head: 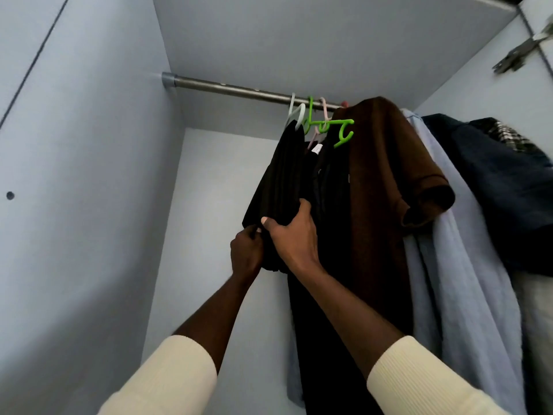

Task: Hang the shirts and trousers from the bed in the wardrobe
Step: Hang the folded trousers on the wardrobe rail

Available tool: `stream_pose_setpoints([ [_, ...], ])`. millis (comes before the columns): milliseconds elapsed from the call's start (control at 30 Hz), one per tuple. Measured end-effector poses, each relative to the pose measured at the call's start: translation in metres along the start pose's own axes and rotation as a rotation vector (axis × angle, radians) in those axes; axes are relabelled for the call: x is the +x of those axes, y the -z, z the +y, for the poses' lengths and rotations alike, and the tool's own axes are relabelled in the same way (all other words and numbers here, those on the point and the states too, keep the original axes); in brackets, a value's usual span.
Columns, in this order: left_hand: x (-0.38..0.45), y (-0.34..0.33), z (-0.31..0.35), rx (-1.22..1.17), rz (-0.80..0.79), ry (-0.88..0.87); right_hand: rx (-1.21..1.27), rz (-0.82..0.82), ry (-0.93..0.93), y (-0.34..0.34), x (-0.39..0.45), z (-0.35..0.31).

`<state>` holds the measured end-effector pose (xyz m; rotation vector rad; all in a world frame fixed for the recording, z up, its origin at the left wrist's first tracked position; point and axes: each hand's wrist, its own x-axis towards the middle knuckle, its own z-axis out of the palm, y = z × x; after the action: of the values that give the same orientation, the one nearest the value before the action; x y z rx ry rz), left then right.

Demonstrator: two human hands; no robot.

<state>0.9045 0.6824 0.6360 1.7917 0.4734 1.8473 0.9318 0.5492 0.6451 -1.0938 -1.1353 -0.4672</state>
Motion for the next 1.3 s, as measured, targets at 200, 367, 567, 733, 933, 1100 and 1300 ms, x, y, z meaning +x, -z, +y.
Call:
stream_pose_setpoints([
  [200,-0.038,0.015,-0.005,0.091,0.018,-0.059,0.027,-0.033,-0.002,-0.002,-0.028,0.025],
  [367,-0.083,0.036,0.006,0.294,0.038,-0.063,0.087,-0.042,-0.063,0.013,-0.062,0.042],
  [567,-0.188,0.05,0.01,0.675,-0.099,-0.06,-0.006,-0.157,-0.196,0.05,-0.158,0.083],
  [733,-0.339,0.054,-0.005,0.875,-0.22,0.069,-0.104,-0.365,-0.285,0.102,-0.289,0.124],
  [933,-0.562,0.077,-0.012,1.019,-0.395,0.308,-0.156,-0.652,-0.288,0.19,-0.466,0.129],
  [1100,-0.76,0.126,0.004,1.166,-0.613,0.63,-0.239,-1.059,-0.274,0.274,-0.632,0.129],
  [1300,-0.926,0.185,0.067,1.184,-0.896,1.218,-0.443,-1.752,-0.398,0.362,-0.765,0.103],
])
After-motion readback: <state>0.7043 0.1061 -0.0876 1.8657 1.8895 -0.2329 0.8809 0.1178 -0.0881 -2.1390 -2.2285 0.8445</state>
